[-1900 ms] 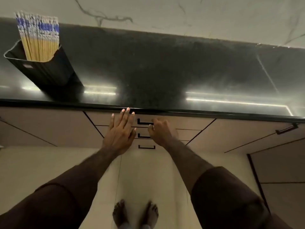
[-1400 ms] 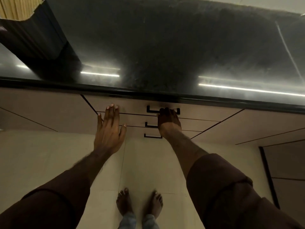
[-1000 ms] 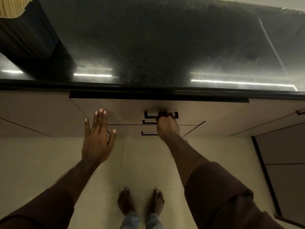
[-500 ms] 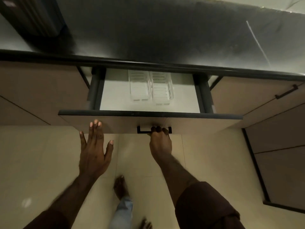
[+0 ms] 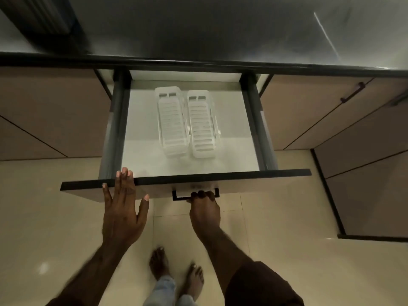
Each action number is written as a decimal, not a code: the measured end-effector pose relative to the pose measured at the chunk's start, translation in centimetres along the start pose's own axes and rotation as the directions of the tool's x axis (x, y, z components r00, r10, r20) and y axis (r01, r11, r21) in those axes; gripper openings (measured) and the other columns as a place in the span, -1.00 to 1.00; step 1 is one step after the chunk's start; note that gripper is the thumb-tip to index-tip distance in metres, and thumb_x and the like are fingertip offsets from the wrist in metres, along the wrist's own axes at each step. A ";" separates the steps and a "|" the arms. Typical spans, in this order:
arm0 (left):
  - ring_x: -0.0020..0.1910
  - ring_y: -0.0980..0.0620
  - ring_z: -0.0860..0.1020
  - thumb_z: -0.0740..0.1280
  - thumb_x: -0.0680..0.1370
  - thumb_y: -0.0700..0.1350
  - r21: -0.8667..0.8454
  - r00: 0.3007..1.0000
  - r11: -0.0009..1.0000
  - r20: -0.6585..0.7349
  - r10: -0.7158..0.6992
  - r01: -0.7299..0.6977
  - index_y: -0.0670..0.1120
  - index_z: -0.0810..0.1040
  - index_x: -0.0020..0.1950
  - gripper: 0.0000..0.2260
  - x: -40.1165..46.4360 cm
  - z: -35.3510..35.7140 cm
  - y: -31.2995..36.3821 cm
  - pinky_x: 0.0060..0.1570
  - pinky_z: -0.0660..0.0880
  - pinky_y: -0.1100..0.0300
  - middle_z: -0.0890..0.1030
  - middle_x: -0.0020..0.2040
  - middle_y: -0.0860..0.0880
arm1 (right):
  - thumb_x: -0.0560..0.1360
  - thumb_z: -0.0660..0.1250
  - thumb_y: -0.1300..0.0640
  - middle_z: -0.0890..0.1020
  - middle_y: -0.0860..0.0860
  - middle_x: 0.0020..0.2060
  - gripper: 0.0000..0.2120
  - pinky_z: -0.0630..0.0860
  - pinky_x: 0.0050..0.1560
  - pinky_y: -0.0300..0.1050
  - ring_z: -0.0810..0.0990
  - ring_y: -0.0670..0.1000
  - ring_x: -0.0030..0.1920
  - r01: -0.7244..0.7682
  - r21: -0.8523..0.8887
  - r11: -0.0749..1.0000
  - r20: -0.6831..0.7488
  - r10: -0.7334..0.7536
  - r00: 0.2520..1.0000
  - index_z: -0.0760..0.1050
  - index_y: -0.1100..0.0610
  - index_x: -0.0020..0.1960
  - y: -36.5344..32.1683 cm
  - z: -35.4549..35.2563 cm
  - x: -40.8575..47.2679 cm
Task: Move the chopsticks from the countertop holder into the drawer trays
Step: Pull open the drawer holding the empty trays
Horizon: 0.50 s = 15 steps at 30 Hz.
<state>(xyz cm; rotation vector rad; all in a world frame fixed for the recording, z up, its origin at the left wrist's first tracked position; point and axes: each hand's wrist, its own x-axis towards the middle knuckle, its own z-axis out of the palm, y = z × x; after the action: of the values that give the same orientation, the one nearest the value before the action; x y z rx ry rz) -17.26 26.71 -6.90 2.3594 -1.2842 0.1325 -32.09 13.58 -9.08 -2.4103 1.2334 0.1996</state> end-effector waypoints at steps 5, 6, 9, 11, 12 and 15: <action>0.57 -0.12 0.04 0.11 0.59 0.04 0.026 1.000 0.999 0.022 0.023 -0.023 -0.25 0.04 0.55 -0.37 -1.6 -0.6 0.2 0.51 -0.07 -0.18 0.12 0.55 -0.21 | 0.58 0.28 0.15 0.57 0.10 0.27 -0.69 0.50 0.22 -0.05 0.45 0.12 0.32 0.001 -0.019 1.000 0.052 0.000 0.999 0.51 0.10 0.32 0.2 0.2 -2.3; 0.57 -0.11 0.04 0.10 0.59 0.04 0.028 0.999 0.999 0.026 0.029 -0.030 -0.24 0.03 0.55 -0.37 -1.8 -0.7 0.3 0.52 -0.07 -0.17 0.11 0.56 -0.21 | 0.58 0.28 0.15 0.57 0.11 0.26 -0.69 0.50 0.21 -0.05 0.46 0.12 0.32 0.000 -0.020 1.000 0.050 0.001 0.999 0.51 0.10 0.32 0.2 0.2 -2.6; 0.57 -0.09 0.02 0.09 0.60 0.05 0.048 0.997 0.997 0.056 0.050 -0.053 -0.23 0.01 0.56 -0.38 -2.4 -0.8 0.3 0.51 -0.07 -0.18 0.12 0.56 -0.20 | 0.59 0.29 0.14 0.59 0.12 0.23 -0.70 0.51 0.20 -0.04 0.49 0.12 0.28 0.011 -0.024 1.000 0.039 -0.010 0.999 0.52 0.10 0.31 0.2 -0.2 -3.0; 0.57 -0.09 0.02 0.07 0.60 0.06 0.068 0.995 0.996 0.087 0.048 -0.054 -0.22 0.01 0.56 -0.38 -2.7 -0.9 0.2 0.52 -0.09 -0.16 0.10 0.56 -0.19 | 0.60 0.28 0.13 0.60 0.13 0.20 -0.70 0.53 0.19 -0.03 0.52 0.12 0.25 0.020 -0.018 1.000 0.045 -0.019 0.999 0.51 0.11 0.31 0.1 -0.6 -3.3; 0.57 -0.09 0.01 0.06 0.60 0.07 0.072 0.994 0.996 0.101 0.045 -0.052 -0.21 0.01 0.56 -0.39 -2.8 -1.0 0.2 0.52 -0.10 -0.15 0.10 0.57 -0.18 | 0.60 0.28 0.12 0.60 0.13 0.20 -0.70 0.53 0.19 -0.02 0.53 0.12 0.23 0.022 -0.014 1.000 0.049 -0.022 0.999 0.50 0.12 0.32 0.1 -0.9 -3.5; 0.57 -0.10 0.02 0.05 0.61 0.08 0.080 0.992 0.996 0.122 0.039 -0.049 -0.20 0.01 0.57 -0.39 -2.9 -1.4 0.2 0.52 -0.09 -0.16 0.10 0.57 -0.18 | 0.62 0.24 0.08 0.60 0.12 0.18 -0.71 0.53 0.18 -0.01 0.55 0.11 0.21 0.027 0.005 1.000 0.031 -0.027 0.999 0.48 0.13 0.31 0.2 -1.7 -4.1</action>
<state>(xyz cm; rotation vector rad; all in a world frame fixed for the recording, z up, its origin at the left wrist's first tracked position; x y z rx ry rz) -18.93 29.48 -6.43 2.4423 -1.4126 0.0584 -34.81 15.80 -6.29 -2.4098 1.1856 0.2255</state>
